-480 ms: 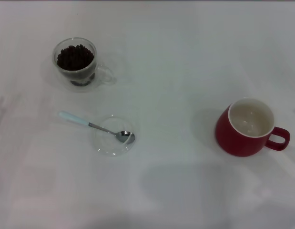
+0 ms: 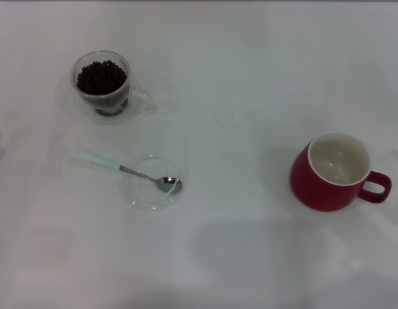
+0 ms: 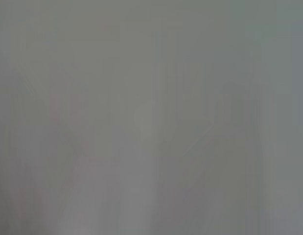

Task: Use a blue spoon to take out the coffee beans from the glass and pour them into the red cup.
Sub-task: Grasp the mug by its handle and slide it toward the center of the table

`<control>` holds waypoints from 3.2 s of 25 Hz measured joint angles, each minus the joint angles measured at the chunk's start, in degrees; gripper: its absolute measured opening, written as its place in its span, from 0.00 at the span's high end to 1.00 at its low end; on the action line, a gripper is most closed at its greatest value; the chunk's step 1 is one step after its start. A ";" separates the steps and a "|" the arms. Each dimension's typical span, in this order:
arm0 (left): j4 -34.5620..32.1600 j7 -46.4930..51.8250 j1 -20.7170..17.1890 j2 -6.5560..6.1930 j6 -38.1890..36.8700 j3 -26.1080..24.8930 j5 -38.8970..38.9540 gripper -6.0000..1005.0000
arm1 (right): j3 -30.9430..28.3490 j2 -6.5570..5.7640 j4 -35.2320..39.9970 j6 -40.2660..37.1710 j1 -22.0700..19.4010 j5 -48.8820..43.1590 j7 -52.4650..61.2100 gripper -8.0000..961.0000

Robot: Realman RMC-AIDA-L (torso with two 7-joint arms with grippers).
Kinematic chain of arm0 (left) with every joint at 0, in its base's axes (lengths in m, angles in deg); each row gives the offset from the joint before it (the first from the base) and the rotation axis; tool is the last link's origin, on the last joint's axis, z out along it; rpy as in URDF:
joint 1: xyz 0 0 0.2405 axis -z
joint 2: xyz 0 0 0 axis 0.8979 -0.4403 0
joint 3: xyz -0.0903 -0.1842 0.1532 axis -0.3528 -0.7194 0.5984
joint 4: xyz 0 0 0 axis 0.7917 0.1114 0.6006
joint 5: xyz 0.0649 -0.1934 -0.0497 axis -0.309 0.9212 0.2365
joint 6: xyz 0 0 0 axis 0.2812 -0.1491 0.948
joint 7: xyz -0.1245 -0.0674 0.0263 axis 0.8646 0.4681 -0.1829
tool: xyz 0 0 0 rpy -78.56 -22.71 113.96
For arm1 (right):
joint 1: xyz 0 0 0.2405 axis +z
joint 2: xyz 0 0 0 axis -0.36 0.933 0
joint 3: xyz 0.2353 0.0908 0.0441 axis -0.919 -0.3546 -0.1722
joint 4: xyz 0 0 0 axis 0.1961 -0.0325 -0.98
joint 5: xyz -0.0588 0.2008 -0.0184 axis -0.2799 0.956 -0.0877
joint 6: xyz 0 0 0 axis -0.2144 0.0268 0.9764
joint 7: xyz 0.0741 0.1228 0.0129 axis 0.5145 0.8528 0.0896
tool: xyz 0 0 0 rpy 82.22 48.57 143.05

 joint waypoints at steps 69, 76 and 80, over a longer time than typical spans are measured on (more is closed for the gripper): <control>0.07 0.36 -0.97 0.26 -0.01 0.09 -0.08 0.29 | 0.32 0.21 20.81 34.51 2.49 -24.16 -8.61 0.76; 0.08 0.36 -1.22 0.20 -0.01 0.09 -0.08 0.29 | 0.47 0.27 22.54 35.40 2.74 -25.57 -8.44 0.76; 0.08 0.36 -1.39 0.16 -0.01 0.09 -0.08 0.29 | -0.03 0.20 22.24 35.21 2.59 -25.40 -7.23 0.76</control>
